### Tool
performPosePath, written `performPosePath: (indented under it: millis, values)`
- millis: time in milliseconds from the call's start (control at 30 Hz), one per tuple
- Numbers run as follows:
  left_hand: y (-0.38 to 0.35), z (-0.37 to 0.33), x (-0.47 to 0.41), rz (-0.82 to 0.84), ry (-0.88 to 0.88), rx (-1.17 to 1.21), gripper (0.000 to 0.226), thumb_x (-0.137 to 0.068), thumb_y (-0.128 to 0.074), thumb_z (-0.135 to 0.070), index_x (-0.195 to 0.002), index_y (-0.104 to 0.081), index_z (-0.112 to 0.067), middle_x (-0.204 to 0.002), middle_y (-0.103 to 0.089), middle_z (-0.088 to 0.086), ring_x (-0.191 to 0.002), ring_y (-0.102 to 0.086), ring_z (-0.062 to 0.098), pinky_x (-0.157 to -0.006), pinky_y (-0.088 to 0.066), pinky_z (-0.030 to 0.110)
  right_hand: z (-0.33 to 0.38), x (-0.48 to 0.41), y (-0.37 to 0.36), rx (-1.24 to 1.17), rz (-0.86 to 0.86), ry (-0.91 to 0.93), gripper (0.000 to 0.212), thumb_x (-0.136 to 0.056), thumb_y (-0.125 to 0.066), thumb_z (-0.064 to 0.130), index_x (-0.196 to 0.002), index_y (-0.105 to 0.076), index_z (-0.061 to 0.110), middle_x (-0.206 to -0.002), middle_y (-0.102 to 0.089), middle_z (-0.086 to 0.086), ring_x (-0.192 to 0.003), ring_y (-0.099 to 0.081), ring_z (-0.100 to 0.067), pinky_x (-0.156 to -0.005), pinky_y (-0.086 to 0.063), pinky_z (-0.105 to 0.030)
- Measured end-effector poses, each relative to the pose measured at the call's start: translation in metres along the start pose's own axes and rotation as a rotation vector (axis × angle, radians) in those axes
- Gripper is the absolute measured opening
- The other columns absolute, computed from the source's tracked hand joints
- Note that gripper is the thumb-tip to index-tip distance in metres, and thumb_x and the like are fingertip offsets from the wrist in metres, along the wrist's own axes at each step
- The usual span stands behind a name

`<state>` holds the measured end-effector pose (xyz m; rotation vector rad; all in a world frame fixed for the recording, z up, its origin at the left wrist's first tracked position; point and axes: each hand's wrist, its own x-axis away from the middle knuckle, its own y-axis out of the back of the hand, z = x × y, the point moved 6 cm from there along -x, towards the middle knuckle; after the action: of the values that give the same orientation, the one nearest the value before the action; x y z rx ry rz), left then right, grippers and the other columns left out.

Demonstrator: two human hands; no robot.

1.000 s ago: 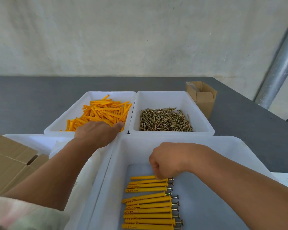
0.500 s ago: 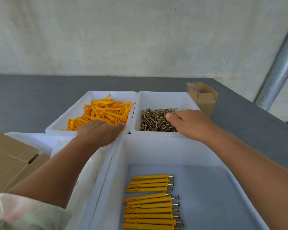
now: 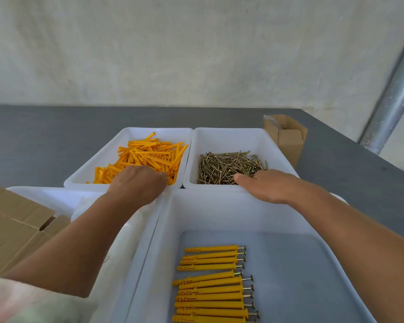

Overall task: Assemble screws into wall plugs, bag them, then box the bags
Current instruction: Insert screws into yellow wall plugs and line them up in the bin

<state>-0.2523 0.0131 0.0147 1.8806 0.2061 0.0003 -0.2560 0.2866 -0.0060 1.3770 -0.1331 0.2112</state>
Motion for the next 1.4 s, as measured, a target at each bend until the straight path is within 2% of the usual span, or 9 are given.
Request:
performPosePath:
  millis: [67, 233, 467, 633, 833, 967, 1067, 1233, 1400]
  values:
    - [0.007, -0.006, 0.004, -0.074, 0.002, 0.087, 0.027, -0.099, -0.034, -0.022, -0.076, -0.045, -0.012, -0.083, -0.057, 0.008, -0.086, -0.054, 0.027, -0.071, -0.039, 0.032, 0.001, 0.001, 0.002, -0.014, -0.022, 0.003, 0.061, -0.095, -0.013, 0.069, -0.073, -0.048, 0.025, -0.089, -0.051, 0.003, -0.097, -0.050, -0.023, -0.082, -0.038, -0.036]
    - [0.019, -0.020, 0.003, -0.145, -0.075, 0.143, 0.028, -0.089, -0.043, -0.012, -0.096, -0.070, -0.010, -0.093, -0.064, 0.001, -0.087, -0.051, 0.020, -0.067, -0.035, 0.027, 0.002, 0.006, 0.006, -0.110, -0.009, 0.036, 0.061, -0.099, -0.024, 0.056, -0.108, -0.066, 0.012, -0.109, -0.062, -0.006, -0.105, -0.057, -0.024, -0.087, -0.043, -0.037]
    - [0.033, -0.033, 0.014, -0.285, -0.191, 0.237, 0.017, -0.087, -0.064, -0.022, -0.102, -0.073, -0.025, -0.083, -0.055, -0.010, -0.066, -0.047, 0.004, -0.053, -0.030, 0.009, 0.011, 0.012, 0.017, -0.143, -0.066, 0.147, 0.041, -0.101, -0.039, 0.038, -0.073, -0.045, 0.009, -0.073, -0.044, -0.009, -0.070, -0.043, -0.018, -0.061, -0.030, -0.032]
    - [0.035, -0.035, 0.017, -0.307, -0.226, 0.375, 0.027, -0.091, -0.062, -0.030, -0.068, -0.064, -0.017, -0.046, -0.044, -0.007, -0.046, -0.041, 0.008, -0.046, -0.030, 0.013, 0.014, 0.014, 0.024, -0.192, -0.155, 0.197, 0.043, -0.097, -0.051, 0.039, -0.091, -0.064, -0.001, -0.079, -0.058, -0.013, -0.067, -0.046, -0.015, -0.057, -0.033, -0.027]
    - [0.031, -0.041, 0.019, -0.165, -0.214, 0.719, 0.010, -0.090, -0.065, -0.030, -0.085, -0.073, -0.027, -0.074, -0.070, -0.008, -0.058, -0.054, 0.002, -0.050, -0.040, 0.007, 0.016, 0.015, 0.030, -0.260, -0.262, 0.223, 0.025, -0.097, -0.056, 0.031, -0.091, -0.069, 0.012, -0.085, -0.067, 0.000, -0.073, -0.058, -0.015, -0.059, -0.041, -0.023]
    - [0.018, -0.054, 0.023, 0.089, -0.259, 0.901, 0.005, -0.089, -0.068, -0.019, -0.091, -0.072, -0.021, -0.067, -0.070, -0.005, -0.053, -0.057, 0.000, -0.051, -0.044, 0.012, 0.012, 0.019, 0.049, -0.444, -0.463, 0.206, 0.017, -0.095, -0.058, 0.034, -0.085, -0.069, 0.025, -0.084, -0.069, 0.009, -0.076, -0.062, -0.012, -0.064, -0.046, -0.026]
    - [0.012, -0.063, 0.029, 0.237, -0.335, 0.871, 0.015, -0.086, -0.071, -0.018, -0.099, -0.067, -0.024, -0.068, -0.071, -0.002, -0.054, -0.060, 0.004, -0.049, -0.045, 0.014, 0.012, 0.021, 0.058, -0.696, -0.528, 0.210, 0.017, -0.095, -0.060, 0.029, -0.081, -0.068, 0.024, -0.083, -0.070, 0.010, -0.066, -0.060, -0.008, -0.061, -0.048, -0.026]
    - [-0.001, -0.074, 0.040, 0.408, -0.430, 0.728, 0.035, -0.083, -0.074, -0.015, -0.114, -0.062, -0.025, -0.063, -0.065, -0.004, -0.059, -0.061, 0.008, -0.054, -0.047, 0.019, 0.016, 0.024, 0.058, -1.292, -0.399, 0.230, 0.016, -0.096, -0.057, 0.006, -0.110, -0.057, 0.015, -0.073, -0.068, -0.005, -0.054, -0.060, -0.013, -0.048, -0.048, -0.022]
    - [-0.004, -0.079, 0.046, 0.465, -0.486, 0.653, 0.042, -0.084, -0.074, -0.014, -0.122, -0.059, -0.026, -0.061, -0.063, -0.007, -0.057, -0.059, 0.005, -0.056, -0.047, 0.017, 0.019, 0.029, 0.061, -1.421, -0.423, 0.218, 0.010, -0.096, -0.057, 0.003, -0.100, -0.059, 0.012, -0.076, -0.069, -0.009, -0.059, -0.068, -0.015, -0.056, -0.056, -0.024]
